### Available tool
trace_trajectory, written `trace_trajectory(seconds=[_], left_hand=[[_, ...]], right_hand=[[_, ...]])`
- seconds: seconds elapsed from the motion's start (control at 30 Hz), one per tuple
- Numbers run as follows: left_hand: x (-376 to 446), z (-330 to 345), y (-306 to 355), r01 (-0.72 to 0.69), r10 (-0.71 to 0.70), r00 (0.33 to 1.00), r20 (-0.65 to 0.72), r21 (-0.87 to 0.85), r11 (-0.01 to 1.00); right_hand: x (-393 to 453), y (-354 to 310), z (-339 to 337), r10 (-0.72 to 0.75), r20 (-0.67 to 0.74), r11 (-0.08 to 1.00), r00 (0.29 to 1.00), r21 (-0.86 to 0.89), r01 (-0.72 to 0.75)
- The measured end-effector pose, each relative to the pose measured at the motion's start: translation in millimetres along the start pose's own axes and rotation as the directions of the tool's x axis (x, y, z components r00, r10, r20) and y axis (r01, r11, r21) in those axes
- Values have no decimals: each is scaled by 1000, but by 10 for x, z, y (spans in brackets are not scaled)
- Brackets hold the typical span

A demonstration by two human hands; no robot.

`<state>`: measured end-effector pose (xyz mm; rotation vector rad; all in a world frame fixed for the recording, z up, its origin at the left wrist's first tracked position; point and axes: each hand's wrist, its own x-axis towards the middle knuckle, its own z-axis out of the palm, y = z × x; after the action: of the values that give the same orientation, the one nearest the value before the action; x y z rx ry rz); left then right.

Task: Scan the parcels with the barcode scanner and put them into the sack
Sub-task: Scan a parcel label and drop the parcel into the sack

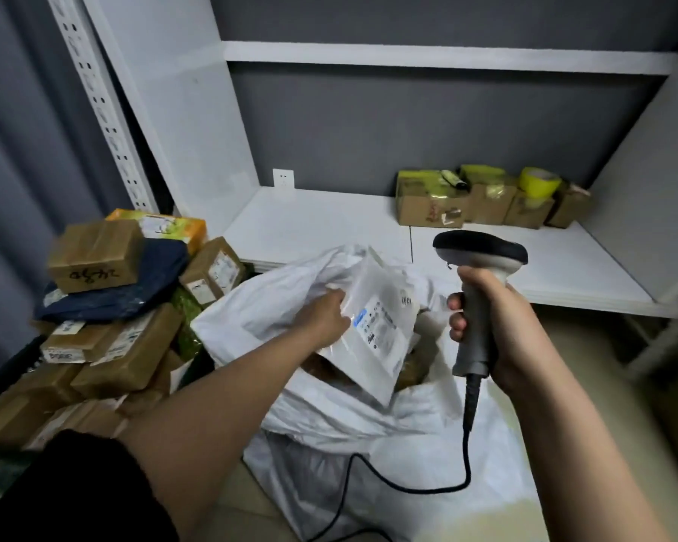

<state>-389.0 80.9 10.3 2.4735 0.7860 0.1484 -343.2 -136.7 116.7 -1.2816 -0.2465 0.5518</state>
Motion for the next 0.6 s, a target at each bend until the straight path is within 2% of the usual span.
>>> trace_trajectory(seconds=[0.1,0.27,0.33,0.43,0.6], left_hand=[[167,302,107,-51,37,991,131,106,993],[262,596,100,-37,26,981,192,52,998],[260,641,114,-23,9,991,133,100,995],[251,503,25,-31,35,998,-44,78,996],[17,-164,-532,11,-18,979,-205,-37,999]], right_hand=[[42,-3,-105,3,-17,1000,1000,-5,-3],[99,48,-33,22,-3,1000,1000,-18,-22],[94,80,78,35,29,999,999,-31,-34],[77,152,266,50,87,997,995,-71,-44],[32,297,708,101,174,994,980,-45,-95]])
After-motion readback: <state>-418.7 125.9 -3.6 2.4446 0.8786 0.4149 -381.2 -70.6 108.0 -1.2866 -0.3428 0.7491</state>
